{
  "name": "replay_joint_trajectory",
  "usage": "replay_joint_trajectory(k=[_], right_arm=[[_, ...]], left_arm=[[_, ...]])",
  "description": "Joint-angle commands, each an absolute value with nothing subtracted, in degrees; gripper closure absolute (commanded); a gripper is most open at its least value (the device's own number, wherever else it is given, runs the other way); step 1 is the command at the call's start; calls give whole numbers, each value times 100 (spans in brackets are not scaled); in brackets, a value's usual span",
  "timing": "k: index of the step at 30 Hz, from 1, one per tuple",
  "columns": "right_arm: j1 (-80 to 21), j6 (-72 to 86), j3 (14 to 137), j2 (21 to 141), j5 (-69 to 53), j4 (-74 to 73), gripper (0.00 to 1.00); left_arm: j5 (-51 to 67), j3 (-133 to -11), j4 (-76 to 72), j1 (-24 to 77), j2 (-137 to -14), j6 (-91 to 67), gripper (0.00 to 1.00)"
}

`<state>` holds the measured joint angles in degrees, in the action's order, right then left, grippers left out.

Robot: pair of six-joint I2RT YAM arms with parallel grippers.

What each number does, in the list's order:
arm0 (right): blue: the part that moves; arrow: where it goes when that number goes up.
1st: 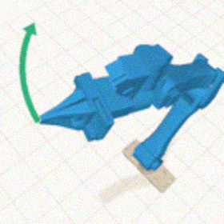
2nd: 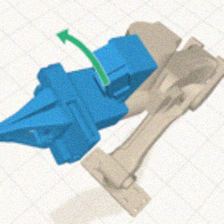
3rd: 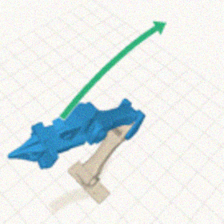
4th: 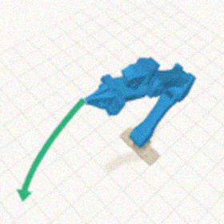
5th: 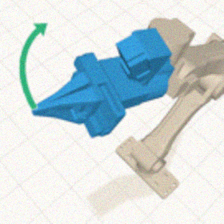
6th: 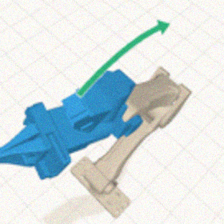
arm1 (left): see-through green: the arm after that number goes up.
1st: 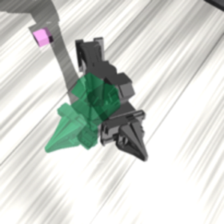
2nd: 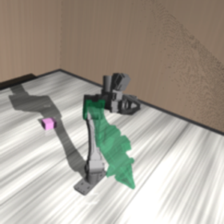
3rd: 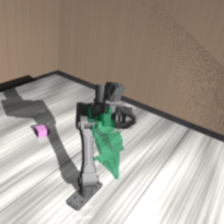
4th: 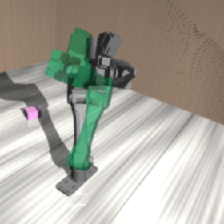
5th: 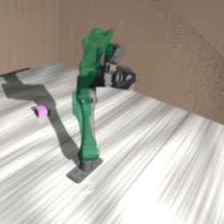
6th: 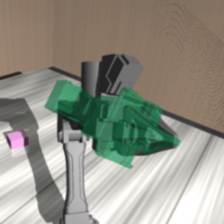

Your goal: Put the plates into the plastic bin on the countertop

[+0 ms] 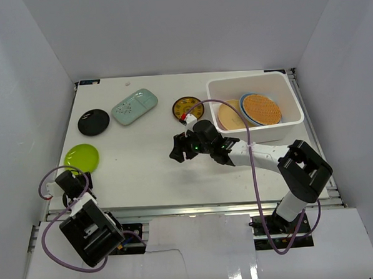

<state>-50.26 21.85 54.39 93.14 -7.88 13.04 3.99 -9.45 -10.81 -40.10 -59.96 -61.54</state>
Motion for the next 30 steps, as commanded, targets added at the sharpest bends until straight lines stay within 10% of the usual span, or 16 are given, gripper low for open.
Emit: replay_joint_trajectory(k=[1, 8, 18, 30], right_arm=[[-5010, 2083, 5432, 9351, -721, 1503, 33], [-4746, 2092, 5423, 9422, -422, 1503, 32], [-4570, 1127, 6544, 9982, 1932, 1020, 24], [-4535, -2010, 9305, 12224, 1722, -304, 26]], left_arm=[[571, -765, -1081, -4017, -6205, -6161, 70], [563, -729, -923, -4017, -6135, -6056, 100], [1326, -984, -160, -4017, -4879, -5529, 100], [2303, -1485, 993, -4008, -3849, -5037, 100]])
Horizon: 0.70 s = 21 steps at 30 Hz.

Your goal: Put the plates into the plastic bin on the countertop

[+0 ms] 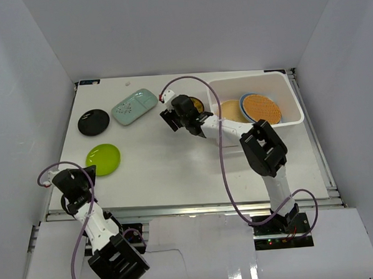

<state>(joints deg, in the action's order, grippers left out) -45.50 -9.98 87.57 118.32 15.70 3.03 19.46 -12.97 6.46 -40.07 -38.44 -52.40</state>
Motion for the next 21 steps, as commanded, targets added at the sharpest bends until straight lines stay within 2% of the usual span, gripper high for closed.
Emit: replay_joint_trajectory(k=[1, 5, 7, 8, 12, 14, 17, 18, 20, 21], right_arm=[[-4500, -2091, 9717, 12365, 1723, -447, 27], [-4412, -2364, 10159, 12954, 1732, -677, 30], [-4333, -2347, 10274, 13078, 1653, -764, 32], [-4316, -2347, 10396, 13209, 1600, -791, 33], [-4289, -2382, 10608, 13499, 1749, -791, 41], [-4289, -2364, 10661, 13622, 1740, -791, 45], [-4289, -2294, 10723, 13728, 1679, -782, 58], [-4289, -2277, 10705, 13729, 1644, -765, 68], [-4307, -2259, 10626, 13720, 1512, -721, 74], [-4341, -2259, 10600, 13720, 1503, -721, 86]], left_arm=[[2190, -1503, 1002, -4017, -3876, -4975, 100], [1907, -1687, 1037, -4017, -4270, -4764, 98], [1925, -1784, 1063, -4025, -4552, -4781, 81], [1846, -1802, 1081, -4017, -4579, -4781, 57], [1627, -1898, 1300, -4017, -4614, -4746, 19], [1582, -1898, 1353, -4025, -4737, -4720, 17], [1380, -1977, 1546, -4025, -4877, -4702, 15], [1310, -2012, 1677, -4025, -4895, -4693, 15], [1082, -2135, 1836, -4017, -5009, -4667, 14], [951, -2188, 2002, -4008, -5062, -4658, 14]])
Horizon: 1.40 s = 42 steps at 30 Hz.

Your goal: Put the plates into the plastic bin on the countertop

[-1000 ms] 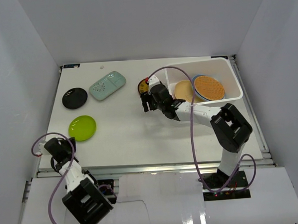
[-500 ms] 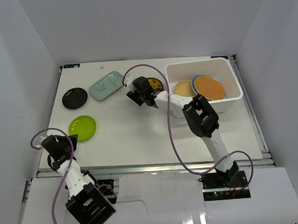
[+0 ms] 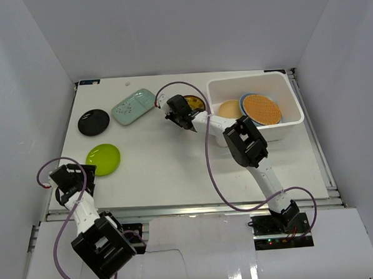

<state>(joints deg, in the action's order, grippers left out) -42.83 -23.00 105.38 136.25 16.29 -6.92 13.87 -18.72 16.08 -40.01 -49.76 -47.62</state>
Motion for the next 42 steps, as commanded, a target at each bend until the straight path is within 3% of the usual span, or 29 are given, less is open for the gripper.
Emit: replay_joint_trajectory(k=[1, 6, 14, 19, 35, 42], right_arm=[[-4359, -2259, 10574, 13685, 1520, -747, 91], [-4622, -1944, 9714, 12974, 1494, -273, 92], [-5149, -1169, 8115, 11567, 1213, 518, 92], [-5589, -1064, 7603, 11031, 1072, 747, 92], [-6073, -712, 7181, 10653, 976, 1230, 92], [-6117, -598, 7067, 10521, 800, 1432, 92]], left_arm=[[880, -2249, 2100, -4008, -5097, -4641, 14], [624, -2400, 2215, -3955, -5255, -4597, 14], [1809, -2390, 1450, -3955, -6160, -4456, 14], [1819, -2452, 1433, -3946, -6486, -4368, 15], [1591, -2329, 1195, -3946, -7268, -4597, 47], [1327, -2320, 1160, -3955, -7137, -4632, 69]])
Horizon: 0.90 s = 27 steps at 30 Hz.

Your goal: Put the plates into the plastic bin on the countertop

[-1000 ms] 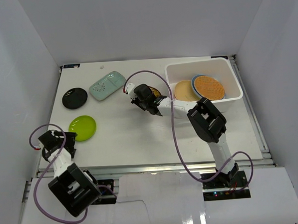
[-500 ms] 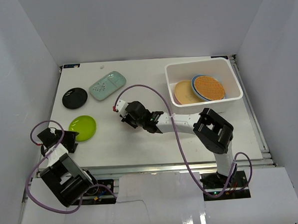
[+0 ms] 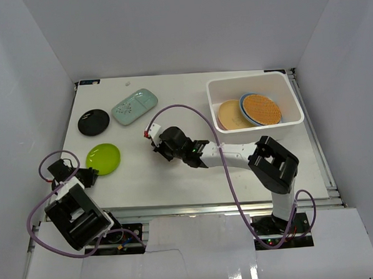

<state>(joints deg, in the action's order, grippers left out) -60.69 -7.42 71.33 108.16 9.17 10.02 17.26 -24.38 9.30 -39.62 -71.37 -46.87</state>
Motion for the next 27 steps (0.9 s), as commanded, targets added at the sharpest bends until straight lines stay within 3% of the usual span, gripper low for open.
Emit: replay_joint_trajectory(k=[1, 11, 21, 27], right_arm=[[-6108, -598, 7049, 10503, 800, 1450, 92], [-6126, -553, 6820, 10108, 712, 1556, 92], [-6275, -668, 6706, 8693, 395, 1371, 92], [-6328, -931, 7417, 8192, 1272, 783, 92]], left_arm=[[1310, -2329, 1169, -3955, -7137, -4632, 71], [1397, -2382, 1046, -3955, -7085, -4553, 99], [2126, -1750, 335, -3946, -6269, -4824, 100], [2618, -1450, 158, -3946, -5433, -4878, 100]])
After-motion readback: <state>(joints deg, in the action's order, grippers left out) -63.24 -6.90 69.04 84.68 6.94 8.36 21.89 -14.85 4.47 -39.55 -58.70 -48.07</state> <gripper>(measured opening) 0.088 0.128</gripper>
